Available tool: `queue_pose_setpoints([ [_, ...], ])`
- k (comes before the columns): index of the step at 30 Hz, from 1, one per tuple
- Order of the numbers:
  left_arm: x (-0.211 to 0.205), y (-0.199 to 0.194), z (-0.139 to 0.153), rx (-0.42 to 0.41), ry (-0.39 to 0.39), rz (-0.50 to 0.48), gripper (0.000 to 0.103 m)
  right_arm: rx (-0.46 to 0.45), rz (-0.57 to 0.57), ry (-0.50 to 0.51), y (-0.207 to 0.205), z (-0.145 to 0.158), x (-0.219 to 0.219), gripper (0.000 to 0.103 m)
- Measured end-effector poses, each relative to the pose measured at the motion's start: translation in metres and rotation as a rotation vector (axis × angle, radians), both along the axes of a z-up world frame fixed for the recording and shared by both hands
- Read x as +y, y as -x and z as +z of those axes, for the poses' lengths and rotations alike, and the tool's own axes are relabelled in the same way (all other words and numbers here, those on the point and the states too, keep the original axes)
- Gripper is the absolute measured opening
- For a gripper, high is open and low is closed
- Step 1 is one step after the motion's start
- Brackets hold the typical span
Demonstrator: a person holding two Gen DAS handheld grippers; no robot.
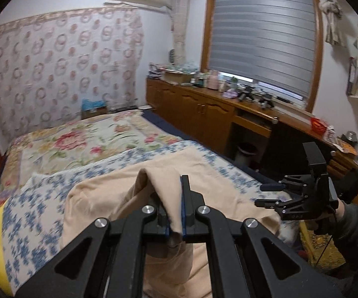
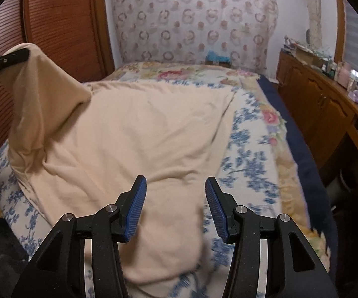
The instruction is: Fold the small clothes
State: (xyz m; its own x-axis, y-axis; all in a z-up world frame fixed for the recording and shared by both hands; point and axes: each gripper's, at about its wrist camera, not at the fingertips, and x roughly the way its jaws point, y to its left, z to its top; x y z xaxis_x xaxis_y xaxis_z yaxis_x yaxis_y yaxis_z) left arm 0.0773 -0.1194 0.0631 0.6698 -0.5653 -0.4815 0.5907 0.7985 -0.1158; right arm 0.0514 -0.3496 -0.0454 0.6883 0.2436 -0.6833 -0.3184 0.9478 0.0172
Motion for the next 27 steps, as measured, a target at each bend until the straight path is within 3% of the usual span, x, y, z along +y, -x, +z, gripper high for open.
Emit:
queue_pose_setpoints([
  [8, -0.056, 0.003, 0.018, 0.008, -0.020, -0.098, 0.003, -0.053, -0.039, -0.019, 0.014, 0.021, -0.024, 0.051],
  [11, -0.062, 0.002, 0.013, 0.031, -0.029, -0.118, 0.017, -0.060, -0.049, -0.022, 0.016, 0.025, -0.025, 0.051],
  [13, -0.060, 0.005, 0.010, 0.028, -0.033, -0.116, 0.038, -0.062, -0.049, -0.019, 0.016, 0.026, -0.025, 0.051],
  [16, -0.053, 0.007, 0.006, 0.030, -0.040, -0.107, 0.041, -0.061, -0.045, -0.017, 0.020, 0.027, -0.027, 0.051],
  [21, -0.028, 0.013, -0.002, 0.013, -0.056, -0.037, 0.051, -0.059, -0.021, -0.025, 0.011, 0.029, -0.029, 0.051],
  [27, 0.020, 0.013, -0.022, 0.006, -0.058, 0.119, 0.052, -0.058, 0.040, -0.022, -0.008, 0.031, -0.008, 0.051],
])
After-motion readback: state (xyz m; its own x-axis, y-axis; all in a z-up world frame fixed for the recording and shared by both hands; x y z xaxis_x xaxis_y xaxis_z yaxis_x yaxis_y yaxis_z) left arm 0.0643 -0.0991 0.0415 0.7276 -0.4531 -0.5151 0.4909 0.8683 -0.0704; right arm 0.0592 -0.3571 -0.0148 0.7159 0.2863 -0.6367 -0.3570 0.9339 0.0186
